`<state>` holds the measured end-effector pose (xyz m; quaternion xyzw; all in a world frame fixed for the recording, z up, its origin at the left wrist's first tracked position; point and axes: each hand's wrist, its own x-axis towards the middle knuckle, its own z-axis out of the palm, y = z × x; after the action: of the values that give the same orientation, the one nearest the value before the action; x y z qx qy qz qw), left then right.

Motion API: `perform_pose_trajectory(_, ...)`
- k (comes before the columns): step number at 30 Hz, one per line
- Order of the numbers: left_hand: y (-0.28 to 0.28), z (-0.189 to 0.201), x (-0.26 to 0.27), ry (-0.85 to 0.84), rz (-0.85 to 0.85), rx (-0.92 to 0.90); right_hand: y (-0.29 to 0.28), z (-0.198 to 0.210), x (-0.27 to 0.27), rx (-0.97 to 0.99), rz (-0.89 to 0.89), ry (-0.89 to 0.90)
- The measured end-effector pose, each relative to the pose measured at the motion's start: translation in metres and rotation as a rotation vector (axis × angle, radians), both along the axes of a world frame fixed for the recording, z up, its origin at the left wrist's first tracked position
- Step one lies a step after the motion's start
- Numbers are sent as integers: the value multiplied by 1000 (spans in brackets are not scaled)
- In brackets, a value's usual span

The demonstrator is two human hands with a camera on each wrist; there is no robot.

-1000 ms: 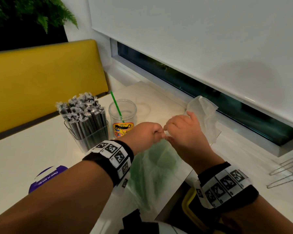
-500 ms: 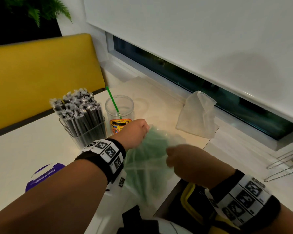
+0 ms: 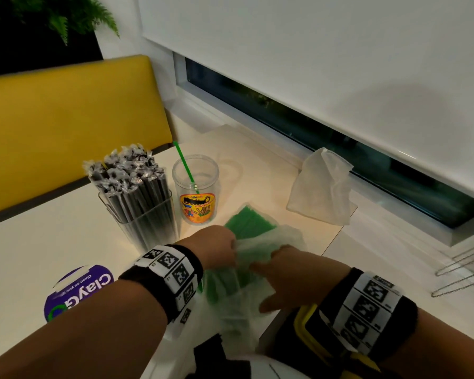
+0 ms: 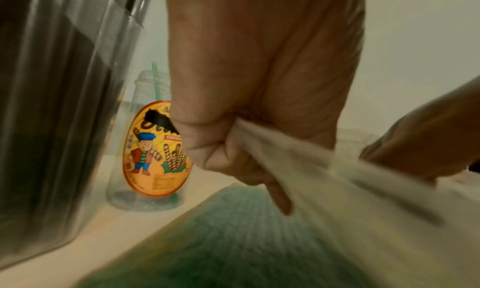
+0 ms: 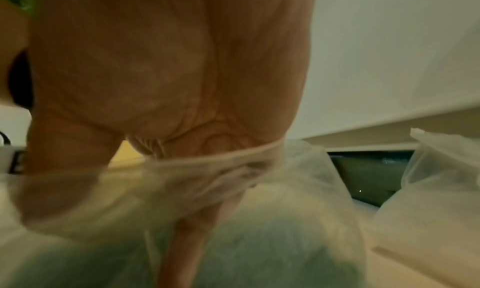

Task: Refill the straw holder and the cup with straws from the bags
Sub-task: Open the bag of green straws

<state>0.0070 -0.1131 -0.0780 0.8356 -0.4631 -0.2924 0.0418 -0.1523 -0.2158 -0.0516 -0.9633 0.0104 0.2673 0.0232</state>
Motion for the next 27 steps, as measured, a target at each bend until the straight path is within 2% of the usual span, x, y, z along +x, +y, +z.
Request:
perform_pose_trajectory(1, 2, -1, 0, 11, 14, 24, 0, 1, -4, -6, 53, -2)
perform_pose_trajectory(3, 5, 1, 1, 148, 141, 18, 0, 2, -13, 33, 114, -7)
perform_pose_trajectory(4, 5, 4, 1, 291, 246, -28, 2, 1, -18, 53, 115, 20)
perform_pose_trajectory(6, 4, 6, 4, 697, 512, -240, 5, 0, -28, 26, 117, 65)
perform_pose_trajectory(7, 3, 9, 2, 860, 670, -331, 5, 0, -33, 34, 96, 15)
perform_pose_trajectory(8, 1, 12, 3, 954, 799, -380, 5, 2, -37, 76, 21, -80)
perform_pose_trajectory(9, -2, 12, 5, 999, 844, -392, 5, 4, -39, 164, -83, -228)
perform_pose_trajectory(11, -8, 19, 1, 1030, 850, -395, 5, 8, -36, 280, -237, -659)
perform_pose_trajectory(12, -10, 26, -3, 1072, 845, -394, 5, 6, -33, 283, -268, -869)
perform_pose_trajectory(13, -12, 30, -4, 1125, 854, -387, 2, 1, -29, 244, -272, -996)
perform_pose_trajectory(14, -13, 32, -5, 1202, 863, -368, 1, -5, -24, 172, -269, -1016)
perform_pose_trajectory(15, -14, 34, -6, 1325, 842, -352, 0, -12, -19, 87, -256, -938)
perform_pose_trajectory(16, -14, 38, -7, 1447, 767, -333, 0, -17, -14, 2, -239, -832)
perform_pose_trajectory(18, -10, 41, -9, 1546, 589, -311, -4, -19, -4, -62, -216, -745)
perform_pose_trajectory(19, -9, 41, -9, 1527, 500, -311, -7, -16, 1, -40, -215, -777)
perform_pose_trajectory(21, -5, 43, -9, 1334, 344, -313, -12, -8, 13, 9, -232, -936)
perform_pose_trajectory(22, -4, 43, -9, 1125, 270, -312, -14, -3, 18, 14, -243, -955)
perform_pose_trajectory(24, 1, 39, -5, 513, 152, -297, -19, 4, 24, 97, -323, -887)
perform_pose_trajectory(25, 6, 39, -5, 225, 139, -356, -23, 5, 26, 173, -421, -817)
perform_pose_trajectory(26, 11, 42, -8, 26, 112, -474, -26, 7, 28, 262, -531, -743)
perform_pose_trajectory(27, 16, 43, -11, -83, 33, -624, -30, 7, 30, 326, -610, -701)
